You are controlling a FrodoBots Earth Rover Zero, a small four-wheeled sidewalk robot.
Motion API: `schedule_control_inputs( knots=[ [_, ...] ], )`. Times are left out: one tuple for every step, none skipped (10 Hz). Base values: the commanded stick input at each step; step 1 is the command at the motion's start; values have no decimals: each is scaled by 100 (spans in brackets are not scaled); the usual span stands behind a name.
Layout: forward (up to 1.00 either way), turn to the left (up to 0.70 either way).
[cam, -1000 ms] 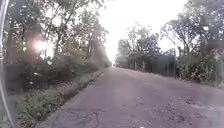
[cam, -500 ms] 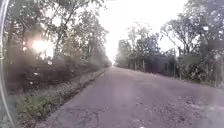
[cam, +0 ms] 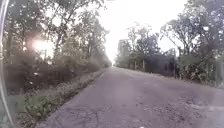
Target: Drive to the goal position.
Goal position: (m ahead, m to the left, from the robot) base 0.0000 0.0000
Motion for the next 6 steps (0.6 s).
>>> schedule_control_inputs(
  knots=[
    [10, 1],
    [10, 1],
    [10, 1],
    [10, 1],
    [10, 1],
    [10, 1]
  ],
)
